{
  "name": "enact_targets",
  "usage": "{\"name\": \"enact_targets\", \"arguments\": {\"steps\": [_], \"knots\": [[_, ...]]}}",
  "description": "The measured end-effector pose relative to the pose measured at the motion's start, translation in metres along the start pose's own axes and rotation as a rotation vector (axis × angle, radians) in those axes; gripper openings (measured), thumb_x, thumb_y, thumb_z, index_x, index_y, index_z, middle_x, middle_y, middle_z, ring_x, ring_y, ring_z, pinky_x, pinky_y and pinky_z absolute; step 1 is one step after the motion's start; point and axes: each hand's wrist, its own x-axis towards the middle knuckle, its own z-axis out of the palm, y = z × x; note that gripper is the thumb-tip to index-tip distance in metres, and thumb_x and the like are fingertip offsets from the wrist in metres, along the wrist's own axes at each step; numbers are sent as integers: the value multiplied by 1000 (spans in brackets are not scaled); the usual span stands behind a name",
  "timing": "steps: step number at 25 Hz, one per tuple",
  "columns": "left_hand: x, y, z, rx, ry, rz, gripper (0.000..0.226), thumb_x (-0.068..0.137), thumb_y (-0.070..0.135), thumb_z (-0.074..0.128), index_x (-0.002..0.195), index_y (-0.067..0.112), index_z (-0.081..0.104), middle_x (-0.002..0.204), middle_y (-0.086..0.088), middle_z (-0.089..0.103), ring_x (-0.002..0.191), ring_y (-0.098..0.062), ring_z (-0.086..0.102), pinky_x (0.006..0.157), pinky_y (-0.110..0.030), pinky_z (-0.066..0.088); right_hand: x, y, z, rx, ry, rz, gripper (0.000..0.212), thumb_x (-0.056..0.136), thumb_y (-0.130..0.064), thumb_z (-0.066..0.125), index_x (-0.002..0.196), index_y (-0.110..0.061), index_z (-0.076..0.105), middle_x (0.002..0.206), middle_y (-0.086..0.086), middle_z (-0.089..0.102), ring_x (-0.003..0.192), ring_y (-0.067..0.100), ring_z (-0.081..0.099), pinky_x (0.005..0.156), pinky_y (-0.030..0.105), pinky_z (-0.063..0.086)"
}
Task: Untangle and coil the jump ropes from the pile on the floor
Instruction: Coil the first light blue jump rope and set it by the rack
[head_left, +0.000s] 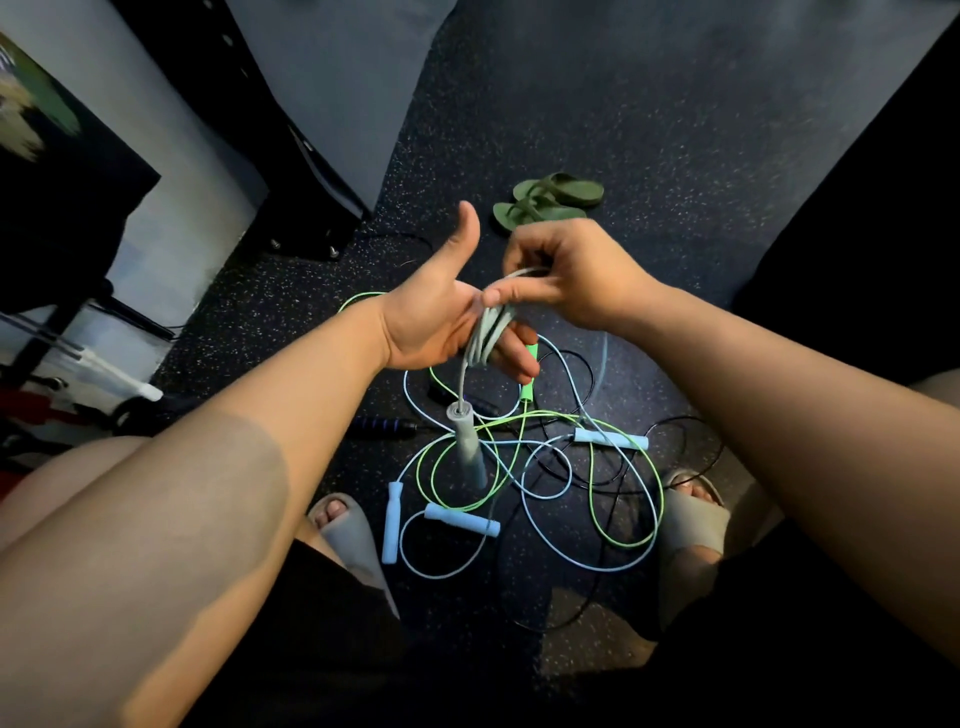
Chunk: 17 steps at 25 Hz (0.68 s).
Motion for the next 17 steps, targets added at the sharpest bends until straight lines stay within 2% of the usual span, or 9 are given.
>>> {"name": "enact_targets", "arguments": {"steps": [3, 5, 7, 9, 12, 14, 17], "knots": [[-5, 7, 2, -112, -35, 44, 121, 64, 93, -11, 88, -3, 60, 63, -13, 64, 70, -33, 66, 85, -34, 54, 1, 8, -3, 96, 68, 43, 35, 84, -38, 76, 68, -15, 57, 59, -9, 42, 56, 3, 34, 52, 25, 27], [-9, 12, 2, -162, -6, 88, 117, 63, 93, -15, 80, 3, 58, 51, -6, 54, 59, -29, 59, 89, -34, 52, 1, 16, 0, 94, 110, 96, 44, 92, -37, 68, 66, -5, 53, 59, -5, 38, 57, 4, 31, 52, 27, 26], [-11, 13, 2, -210, 53, 114, 116, 64, 93, -18, 78, 5, 56, 47, -3, 47, 53, -27, 54, 93, -34, 49, -1, 25, 4, 43, 111, 172, 50, 98, -40, 58, 73, 3, 55, 63, 3, 42, 55, 5, 35, 52, 30, 31], [-12, 13, -1, -285, 97, 151, 116, 64, 95, -16, 79, 6, 56, 47, -2, 43, 53, -26, 50, 96, -36, 46, -3, 32, 12, 21, 71, 266, 49, 101, -45, 49, 78, -2, 58, 65, 6, 48, 52, 7, 43, 52, 35, 41], [-11, 14, -4, -477, 130, 241, 115, 61, 101, -2, 84, 5, 58, 54, -2, 45, 61, -25, 50, 101, -35, 40, -5, 37, 28, 166, -12, 401, 45, 105, -44, 42, 81, -9, 56, 63, 11, 52, 52, 24, 51, 52, 41, 45], [-10, 15, -4, -608, 165, 294, 114, 61, 102, 7, 89, 4, 58, 62, -4, 50, 69, -25, 52, 97, -33, 41, -6, 37, 39, 244, -60, 451, 42, 107, -39, 40, 85, -6, 55, 62, 14, 55, 53, 28, 55, 54, 37, 45], [-8, 14, -5, -695, 241, 354, 115, 65, 102, 11, 97, 3, 59, 73, -6, 55, 77, -27, 60, 91, -33, 49, -9, 33, 51, 374, -121, 529, 33, 109, -29, 36, 86, -11, 53, 65, 15, 53, 54, 25, 52, 52, 29, 42]]}}
